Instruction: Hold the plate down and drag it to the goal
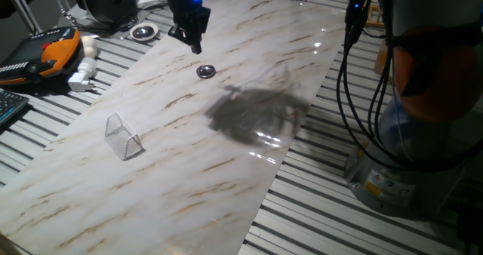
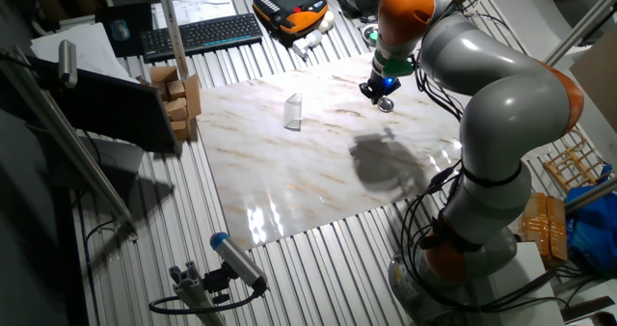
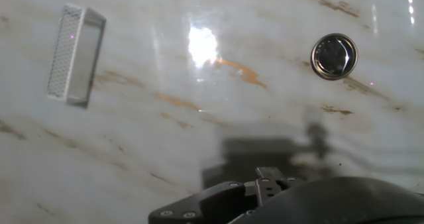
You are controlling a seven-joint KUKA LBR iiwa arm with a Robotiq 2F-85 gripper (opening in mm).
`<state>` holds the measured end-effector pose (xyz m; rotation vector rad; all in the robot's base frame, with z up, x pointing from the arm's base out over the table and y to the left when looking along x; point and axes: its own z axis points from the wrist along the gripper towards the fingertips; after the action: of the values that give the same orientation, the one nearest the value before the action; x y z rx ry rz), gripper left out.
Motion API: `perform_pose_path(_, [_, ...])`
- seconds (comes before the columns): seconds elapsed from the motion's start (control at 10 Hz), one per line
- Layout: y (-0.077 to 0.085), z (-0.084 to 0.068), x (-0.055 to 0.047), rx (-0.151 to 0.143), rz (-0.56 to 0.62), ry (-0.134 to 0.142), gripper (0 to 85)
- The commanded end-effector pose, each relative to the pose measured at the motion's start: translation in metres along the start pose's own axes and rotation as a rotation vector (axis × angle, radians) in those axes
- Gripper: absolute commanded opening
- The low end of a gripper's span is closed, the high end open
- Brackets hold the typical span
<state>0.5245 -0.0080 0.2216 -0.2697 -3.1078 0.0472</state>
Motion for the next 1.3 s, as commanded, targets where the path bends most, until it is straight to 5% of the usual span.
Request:
perform_pose_path(0.0, [-0.001, 0.003, -0.001, 0.002, 0.002, -0.005, 0.0])
perform_pose_path(0.6, [-0.020, 0.029, -0.018, 0.009, 0.002, -0.044, 0.0])
perform_pose_path(0.8, [-0.029, 0.032, -0.022, 0.057, 0.006, -0.068, 0.0])
perform_pose_path(1.2, [-0.041, 0.028, -0.025, 0.084, 0.022, -0.088, 0.0])
